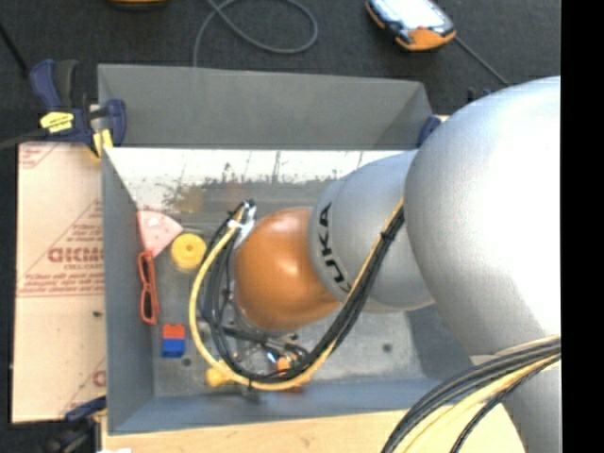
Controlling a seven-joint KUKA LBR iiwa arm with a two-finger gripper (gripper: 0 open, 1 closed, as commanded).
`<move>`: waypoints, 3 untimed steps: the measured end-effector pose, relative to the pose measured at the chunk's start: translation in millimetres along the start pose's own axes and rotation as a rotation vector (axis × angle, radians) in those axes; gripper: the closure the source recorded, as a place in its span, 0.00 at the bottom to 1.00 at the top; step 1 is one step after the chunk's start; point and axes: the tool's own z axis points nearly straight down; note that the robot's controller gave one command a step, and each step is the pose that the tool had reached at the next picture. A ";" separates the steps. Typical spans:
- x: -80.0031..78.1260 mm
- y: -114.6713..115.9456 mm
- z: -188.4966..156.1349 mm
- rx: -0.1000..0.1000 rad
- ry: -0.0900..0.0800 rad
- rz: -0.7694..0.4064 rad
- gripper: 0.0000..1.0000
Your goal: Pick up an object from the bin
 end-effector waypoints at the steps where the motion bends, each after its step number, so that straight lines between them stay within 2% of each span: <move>1: 8.2 -5.7 0.5 -0.002 0.010 -0.045 1.00; 3: 8.8 -5.5 -2.5 -0.003 0.013 -0.044 1.00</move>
Offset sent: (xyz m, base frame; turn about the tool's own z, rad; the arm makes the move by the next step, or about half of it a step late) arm 0.0000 0.0000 0.0000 0.0000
